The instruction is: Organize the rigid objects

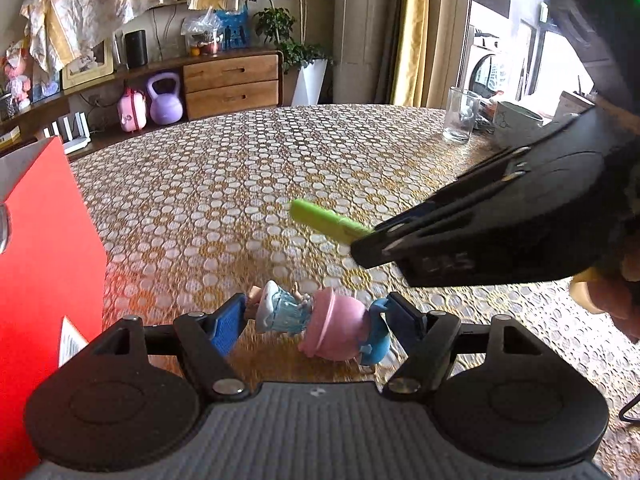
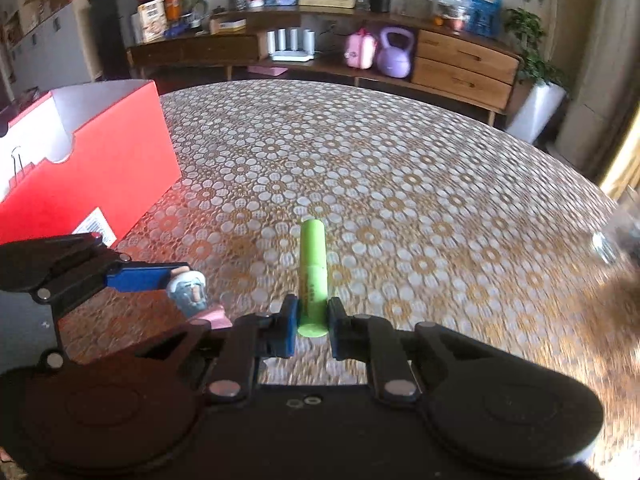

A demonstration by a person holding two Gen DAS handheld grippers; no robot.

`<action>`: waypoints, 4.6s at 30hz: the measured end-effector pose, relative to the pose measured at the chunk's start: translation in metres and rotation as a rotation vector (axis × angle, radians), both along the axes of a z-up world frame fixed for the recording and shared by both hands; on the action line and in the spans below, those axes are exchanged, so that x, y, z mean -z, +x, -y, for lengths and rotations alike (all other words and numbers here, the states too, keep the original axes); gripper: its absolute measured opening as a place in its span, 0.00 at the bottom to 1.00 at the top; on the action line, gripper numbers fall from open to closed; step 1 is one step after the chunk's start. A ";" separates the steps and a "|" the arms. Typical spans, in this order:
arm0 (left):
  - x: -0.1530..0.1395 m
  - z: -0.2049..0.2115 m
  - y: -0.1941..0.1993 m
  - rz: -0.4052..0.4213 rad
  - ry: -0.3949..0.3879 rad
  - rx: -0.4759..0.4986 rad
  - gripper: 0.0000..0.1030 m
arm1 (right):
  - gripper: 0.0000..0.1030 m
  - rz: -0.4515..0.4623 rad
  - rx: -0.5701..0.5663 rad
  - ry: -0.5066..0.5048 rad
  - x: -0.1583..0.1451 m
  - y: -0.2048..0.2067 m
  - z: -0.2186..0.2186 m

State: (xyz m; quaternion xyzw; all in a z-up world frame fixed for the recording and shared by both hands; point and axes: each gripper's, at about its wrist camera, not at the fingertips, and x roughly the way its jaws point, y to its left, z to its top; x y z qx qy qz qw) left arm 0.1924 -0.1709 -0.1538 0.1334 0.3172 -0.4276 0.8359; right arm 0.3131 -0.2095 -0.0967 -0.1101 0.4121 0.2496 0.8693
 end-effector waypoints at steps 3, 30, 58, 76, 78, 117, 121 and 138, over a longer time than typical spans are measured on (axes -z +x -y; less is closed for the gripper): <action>-0.002 -0.007 -0.009 -0.009 0.011 -0.009 0.73 | 0.14 -0.008 0.030 0.015 -0.005 -0.020 0.008; -0.094 -0.093 -0.058 -0.018 -0.064 -0.103 0.73 | 0.14 0.087 0.033 0.109 -0.097 -0.142 0.012; -0.153 -0.224 0.019 -0.002 -0.050 -0.294 0.73 | 0.14 0.169 -0.117 0.122 -0.141 -0.150 -0.104; -0.122 -0.253 0.123 -0.084 0.078 -0.390 0.73 | 0.14 0.115 -0.167 0.090 -0.106 -0.105 -0.182; -0.116 -0.249 0.131 -0.099 0.098 -0.384 0.73 | 0.14 0.086 -0.174 0.088 -0.098 -0.100 -0.190; -0.054 -0.185 0.197 -0.303 0.326 -0.376 0.73 | 0.36 -0.087 -0.210 0.001 -0.035 -0.073 -0.234; -0.057 -0.189 0.191 -0.288 0.314 -0.390 0.73 | 0.47 -0.082 -0.216 0.007 -0.039 -0.077 -0.231; -0.109 -0.210 0.138 -0.176 0.181 -0.348 0.73 | 0.77 -0.004 -0.232 0.059 -0.081 -0.104 -0.215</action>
